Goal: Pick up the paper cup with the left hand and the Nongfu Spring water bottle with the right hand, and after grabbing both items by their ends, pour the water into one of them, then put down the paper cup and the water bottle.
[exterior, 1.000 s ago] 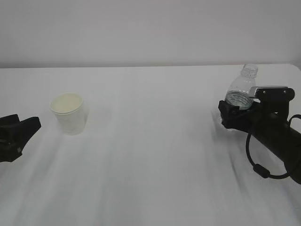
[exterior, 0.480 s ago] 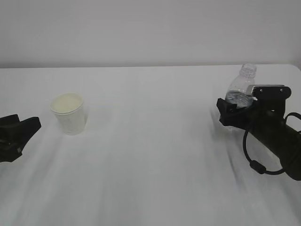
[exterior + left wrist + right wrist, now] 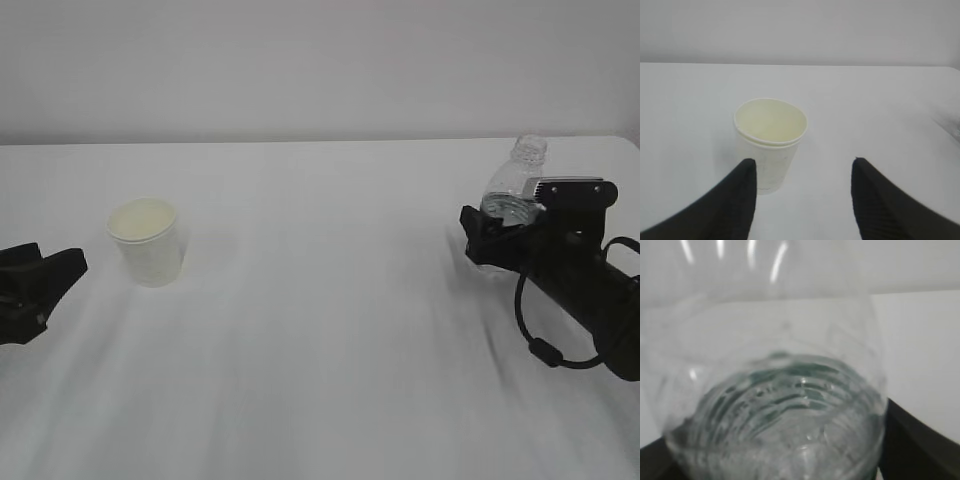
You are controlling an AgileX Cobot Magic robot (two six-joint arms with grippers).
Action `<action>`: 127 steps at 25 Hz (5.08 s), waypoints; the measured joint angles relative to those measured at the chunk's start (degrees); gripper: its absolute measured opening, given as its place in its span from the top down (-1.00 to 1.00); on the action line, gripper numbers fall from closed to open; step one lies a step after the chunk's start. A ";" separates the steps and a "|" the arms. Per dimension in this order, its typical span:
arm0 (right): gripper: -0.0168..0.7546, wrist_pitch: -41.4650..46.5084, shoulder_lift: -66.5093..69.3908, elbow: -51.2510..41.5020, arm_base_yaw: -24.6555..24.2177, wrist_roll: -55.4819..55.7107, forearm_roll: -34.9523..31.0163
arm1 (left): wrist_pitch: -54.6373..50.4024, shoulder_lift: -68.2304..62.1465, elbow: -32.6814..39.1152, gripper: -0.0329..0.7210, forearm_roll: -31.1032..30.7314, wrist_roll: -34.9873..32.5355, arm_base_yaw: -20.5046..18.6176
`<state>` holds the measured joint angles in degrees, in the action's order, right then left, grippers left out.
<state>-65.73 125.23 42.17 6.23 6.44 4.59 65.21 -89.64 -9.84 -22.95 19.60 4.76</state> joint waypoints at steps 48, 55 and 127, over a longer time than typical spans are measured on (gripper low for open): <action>-0.20 1.44 -3.21 -3.62 0.00 -2.25 5.59 | 0.02 0.00 0.00 -0.19 -0.04 0.00 0.00; -0.20 3.06 -10.49 -7.73 0.00 -4.37 5.59 | 0.12 0.00 0.00 -0.18 -0.04 0.00 0.00; -0.20 10.86 -28.80 -17.63 0.00 -9.08 7.23 | 0.45 -38.20 -33.99 -0.81 -4.60 -3.56 0.45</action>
<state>-54.87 96.43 24.53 6.23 -2.65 11.82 65.66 -127.83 -43.82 -27.55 16.04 5.21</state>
